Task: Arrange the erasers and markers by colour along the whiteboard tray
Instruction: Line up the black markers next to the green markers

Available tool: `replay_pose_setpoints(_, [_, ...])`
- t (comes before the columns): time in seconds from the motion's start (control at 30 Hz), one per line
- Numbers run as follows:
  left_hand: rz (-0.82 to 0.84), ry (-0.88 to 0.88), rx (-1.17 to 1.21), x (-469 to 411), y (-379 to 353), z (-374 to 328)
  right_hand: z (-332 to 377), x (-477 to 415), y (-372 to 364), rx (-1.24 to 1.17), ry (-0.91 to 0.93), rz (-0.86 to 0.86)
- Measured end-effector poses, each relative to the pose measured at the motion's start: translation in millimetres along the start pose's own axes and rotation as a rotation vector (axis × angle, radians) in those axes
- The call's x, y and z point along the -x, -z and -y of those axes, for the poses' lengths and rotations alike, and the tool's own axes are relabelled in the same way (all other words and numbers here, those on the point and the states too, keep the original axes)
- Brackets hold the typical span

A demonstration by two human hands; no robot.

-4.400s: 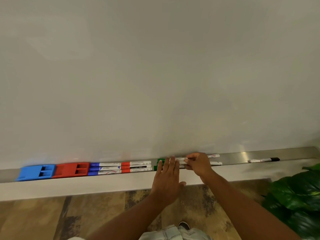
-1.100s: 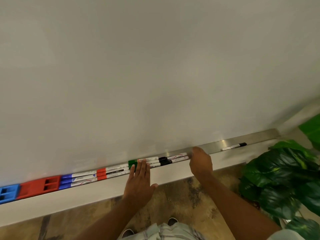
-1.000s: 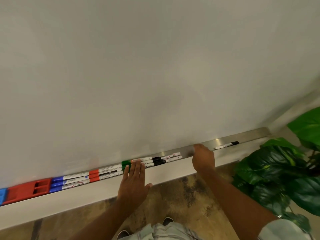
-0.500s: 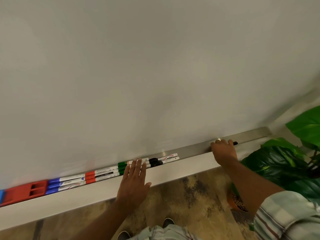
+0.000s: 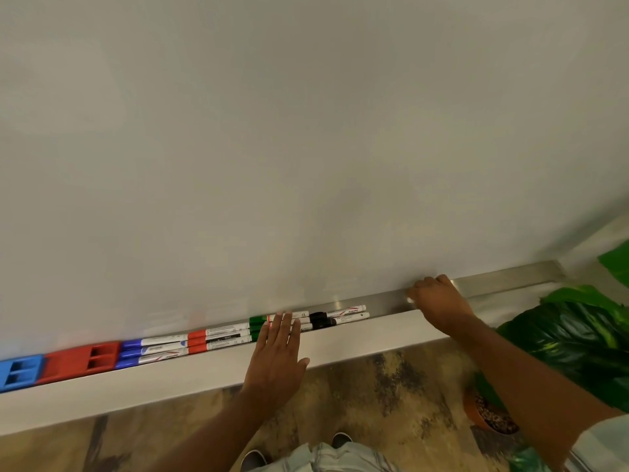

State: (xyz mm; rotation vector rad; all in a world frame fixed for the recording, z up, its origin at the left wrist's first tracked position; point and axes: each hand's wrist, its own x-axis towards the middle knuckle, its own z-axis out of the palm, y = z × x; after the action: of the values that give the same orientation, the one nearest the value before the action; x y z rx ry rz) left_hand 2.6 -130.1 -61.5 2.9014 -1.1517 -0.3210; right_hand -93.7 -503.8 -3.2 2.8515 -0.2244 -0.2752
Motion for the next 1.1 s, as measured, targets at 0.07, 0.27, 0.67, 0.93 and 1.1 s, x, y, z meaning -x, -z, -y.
replay_pose_setpoints(0.07, [0.000,-0.003,0.004,-1,-1,0,11,-4,4,-0.154,-0.010,-0.167])
replay_pose_setpoints(0.27, [-0.017,0.004,0.010,0,-1,2,52,0,16,-1.020,-0.435,-0.556])
replay_pose_setpoints(0.67, [-0.022,0.010,0.040,5,2,12,96,-6,-6,-1.862,-1.376,-0.572])
replay_pose_setpoints(0.93, [-0.020,-0.009,0.021,8,1,17,111,-22,6,-1.765,-1.310,-0.378])
replay_pose_setpoints(1.1, [0.001,0.003,0.025,7,-2,21,112,-34,12,-1.652,-1.238,-0.268])
